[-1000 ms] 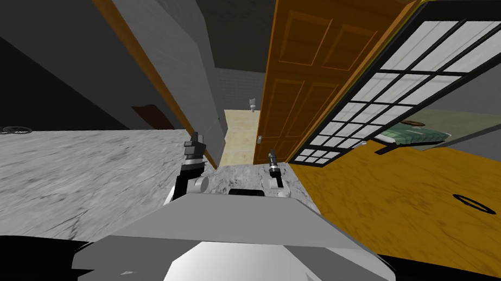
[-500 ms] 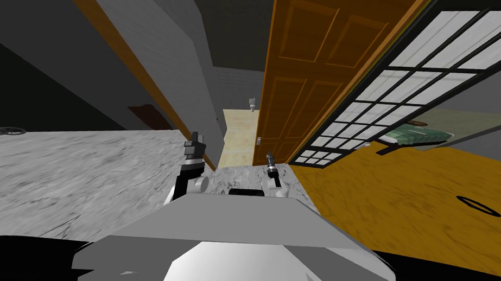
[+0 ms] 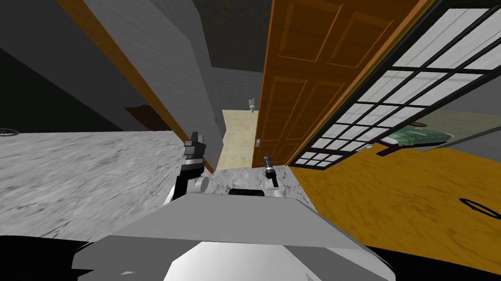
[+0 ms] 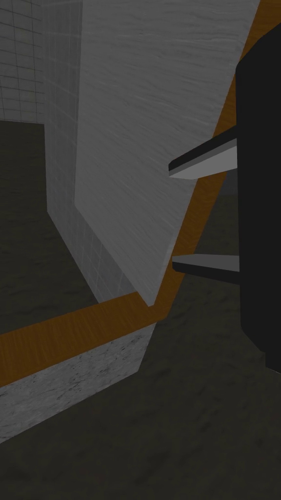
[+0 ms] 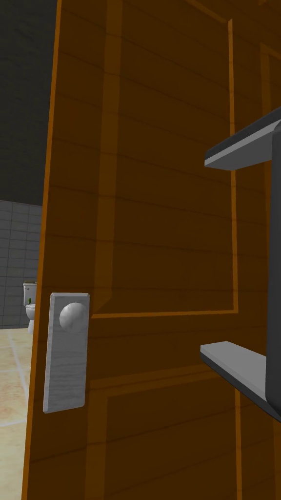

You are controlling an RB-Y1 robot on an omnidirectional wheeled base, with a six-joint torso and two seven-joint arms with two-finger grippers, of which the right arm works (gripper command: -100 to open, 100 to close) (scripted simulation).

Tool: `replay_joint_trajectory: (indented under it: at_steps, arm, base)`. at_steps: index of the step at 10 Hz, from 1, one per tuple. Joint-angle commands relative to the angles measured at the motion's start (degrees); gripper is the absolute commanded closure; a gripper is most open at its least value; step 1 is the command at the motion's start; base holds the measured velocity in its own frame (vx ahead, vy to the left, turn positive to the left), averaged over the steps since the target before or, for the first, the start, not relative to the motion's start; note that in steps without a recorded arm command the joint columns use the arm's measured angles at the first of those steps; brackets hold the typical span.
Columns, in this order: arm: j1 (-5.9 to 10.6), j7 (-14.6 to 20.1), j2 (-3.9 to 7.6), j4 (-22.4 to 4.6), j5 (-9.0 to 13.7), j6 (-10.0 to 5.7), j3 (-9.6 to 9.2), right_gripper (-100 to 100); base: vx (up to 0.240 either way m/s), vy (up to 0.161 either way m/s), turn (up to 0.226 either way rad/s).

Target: Push the door open

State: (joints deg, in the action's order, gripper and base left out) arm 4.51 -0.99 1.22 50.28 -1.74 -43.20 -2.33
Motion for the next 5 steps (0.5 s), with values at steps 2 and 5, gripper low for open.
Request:
replay_joint_trajectory:
  at_steps: [2,5]
  arm:
    - [1.6,0.3,-0.52,-3.86,0.02,-0.56,-0.34,-100]
    - [3.37,0.55,-1.19,-8.14,0.04,-1.38,-0.65,-100]
  base:
    - [0.104,-0.03,-0.005]
    - [0.096,-0.026,-0.006]
